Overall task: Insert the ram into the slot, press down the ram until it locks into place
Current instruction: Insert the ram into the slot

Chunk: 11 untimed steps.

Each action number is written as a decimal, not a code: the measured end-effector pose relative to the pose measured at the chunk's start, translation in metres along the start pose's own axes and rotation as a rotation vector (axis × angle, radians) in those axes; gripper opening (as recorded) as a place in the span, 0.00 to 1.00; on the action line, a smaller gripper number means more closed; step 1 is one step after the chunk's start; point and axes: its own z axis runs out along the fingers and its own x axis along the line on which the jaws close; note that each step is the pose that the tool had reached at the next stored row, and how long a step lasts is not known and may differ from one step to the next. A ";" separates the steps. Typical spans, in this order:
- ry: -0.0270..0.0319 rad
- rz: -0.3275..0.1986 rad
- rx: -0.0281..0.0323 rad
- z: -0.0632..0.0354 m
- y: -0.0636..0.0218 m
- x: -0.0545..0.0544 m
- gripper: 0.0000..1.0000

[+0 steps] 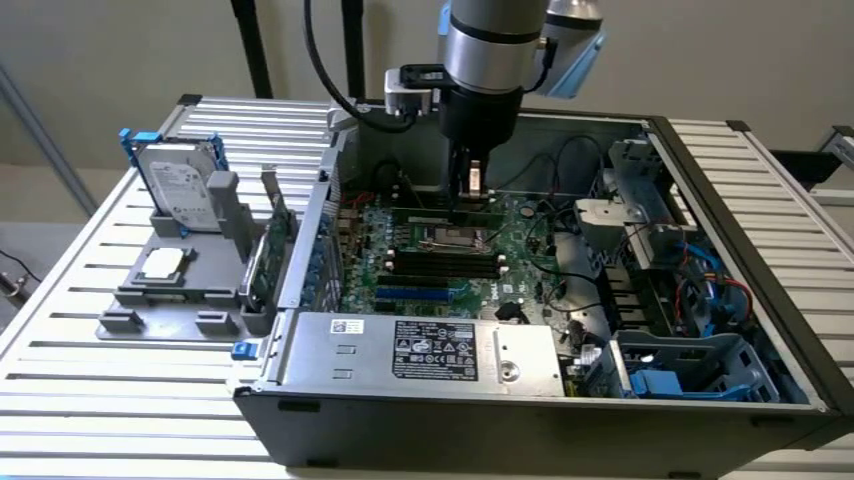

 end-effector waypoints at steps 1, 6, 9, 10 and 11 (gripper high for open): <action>0.0000 0.000 0.0000 0.0018 -0.0001 0.001 0.13; 0.0016 0.001 0.0000 0.0109 -0.0003 0.004 0.13; 0.0030 0.001 0.0000 0.0163 -0.0004 0.005 0.13; 0.0034 0.001 0.0000 0.0181 -0.0005 0.005 0.13; 0.0037 0.001 0.0000 0.0200 -0.0006 0.005 0.13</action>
